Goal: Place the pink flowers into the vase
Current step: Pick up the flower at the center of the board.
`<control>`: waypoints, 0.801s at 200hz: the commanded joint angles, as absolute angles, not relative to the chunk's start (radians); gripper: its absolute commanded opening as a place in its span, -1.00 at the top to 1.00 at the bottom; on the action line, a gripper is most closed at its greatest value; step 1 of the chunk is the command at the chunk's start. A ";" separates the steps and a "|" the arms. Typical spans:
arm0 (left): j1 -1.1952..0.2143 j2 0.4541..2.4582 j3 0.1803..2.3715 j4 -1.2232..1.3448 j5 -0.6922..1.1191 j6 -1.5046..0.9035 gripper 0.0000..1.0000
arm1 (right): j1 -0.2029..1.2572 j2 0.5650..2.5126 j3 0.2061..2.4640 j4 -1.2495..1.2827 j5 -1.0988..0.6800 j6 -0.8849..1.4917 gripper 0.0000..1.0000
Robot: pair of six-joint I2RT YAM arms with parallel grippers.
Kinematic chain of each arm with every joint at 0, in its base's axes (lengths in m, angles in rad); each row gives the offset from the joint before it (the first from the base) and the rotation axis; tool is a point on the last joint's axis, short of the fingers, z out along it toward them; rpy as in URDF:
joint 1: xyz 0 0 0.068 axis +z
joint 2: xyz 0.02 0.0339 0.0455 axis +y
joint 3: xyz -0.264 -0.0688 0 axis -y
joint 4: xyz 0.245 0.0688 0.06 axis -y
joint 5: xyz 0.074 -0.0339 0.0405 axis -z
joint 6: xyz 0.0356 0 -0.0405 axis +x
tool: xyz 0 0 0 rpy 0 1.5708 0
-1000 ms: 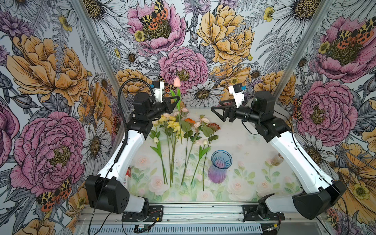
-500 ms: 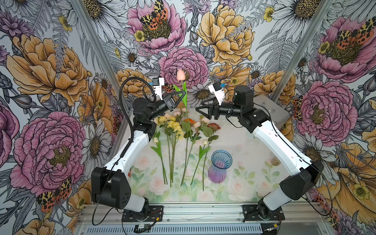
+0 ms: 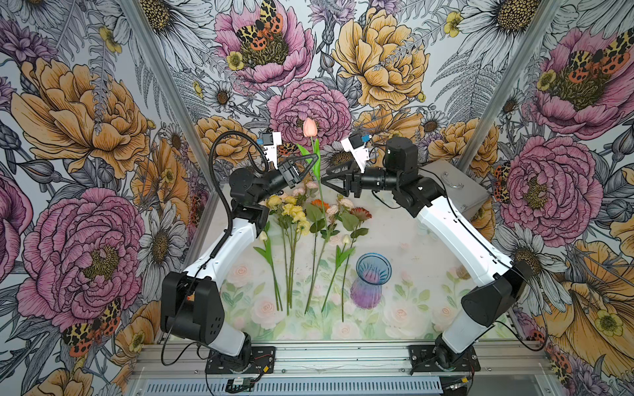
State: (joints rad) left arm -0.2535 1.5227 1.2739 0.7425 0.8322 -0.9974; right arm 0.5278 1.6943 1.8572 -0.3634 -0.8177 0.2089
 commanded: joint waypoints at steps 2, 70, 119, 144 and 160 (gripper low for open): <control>-0.259 1.532 1.274 0.798 0.858 -1.025 0.89 | 0.540 1.714 1.905 -0.358 -0.833 0.208 -0.11; -0.275 1.556 1.261 0.935 0.862 -1.128 0.89 | 0.548 1.743 1.934 -0.358 -0.845 0.219 0.00; -0.296 1.564 1.261 0.943 0.868 -1.137 0.89 | 0.549 1.763 1.966 -0.357 -0.864 0.223 0.16; -0.301 1.564 1.264 0.944 0.871 -1.138 0.89 | 0.549 1.769 1.971 -0.357 -0.870 0.227 0.28; -0.303 1.564 1.264 0.943 0.875 -1.139 0.89 | 0.549 1.770 1.972 -0.358 -0.877 0.230 0.39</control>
State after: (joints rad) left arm -0.2928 1.5600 1.2690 0.9180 0.8452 -1.1278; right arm 0.5385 1.7496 1.9415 -0.3626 -0.8524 0.2211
